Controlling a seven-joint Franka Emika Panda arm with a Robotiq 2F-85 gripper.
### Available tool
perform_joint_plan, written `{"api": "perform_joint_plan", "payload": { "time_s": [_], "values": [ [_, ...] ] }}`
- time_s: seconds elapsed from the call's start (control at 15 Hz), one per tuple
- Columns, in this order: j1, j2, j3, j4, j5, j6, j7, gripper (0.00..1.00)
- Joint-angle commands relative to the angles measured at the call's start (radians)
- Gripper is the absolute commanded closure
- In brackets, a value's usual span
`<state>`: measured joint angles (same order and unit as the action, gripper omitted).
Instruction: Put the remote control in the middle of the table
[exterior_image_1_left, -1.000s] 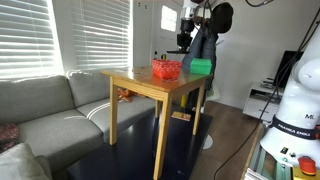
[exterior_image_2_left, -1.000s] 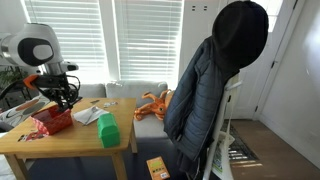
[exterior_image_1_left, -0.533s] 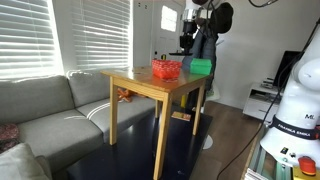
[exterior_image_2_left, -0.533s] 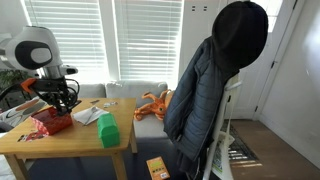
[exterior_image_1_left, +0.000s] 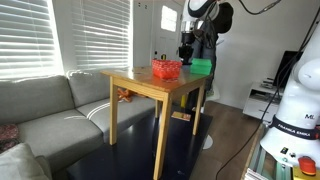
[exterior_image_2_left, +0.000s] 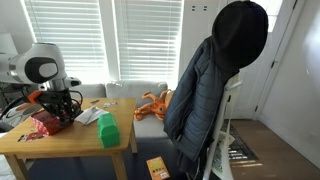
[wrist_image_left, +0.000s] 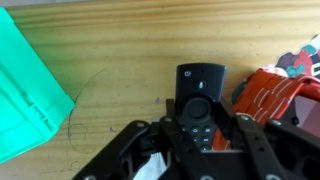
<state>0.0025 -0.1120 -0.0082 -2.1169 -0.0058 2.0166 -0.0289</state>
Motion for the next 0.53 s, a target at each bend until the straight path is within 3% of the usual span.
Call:
{"api": "perform_joint_plan", "payload": {
  "time_s": [0.0, 0.47],
  "values": [
    [0.007, 0.038, 0.013, -0.006, -0.021, 0.081, 0.0, 0.83],
    [0.029, 0.118, 0.041, 0.052, -0.01, 0.228, 0.006, 0.83]
  ]
}}
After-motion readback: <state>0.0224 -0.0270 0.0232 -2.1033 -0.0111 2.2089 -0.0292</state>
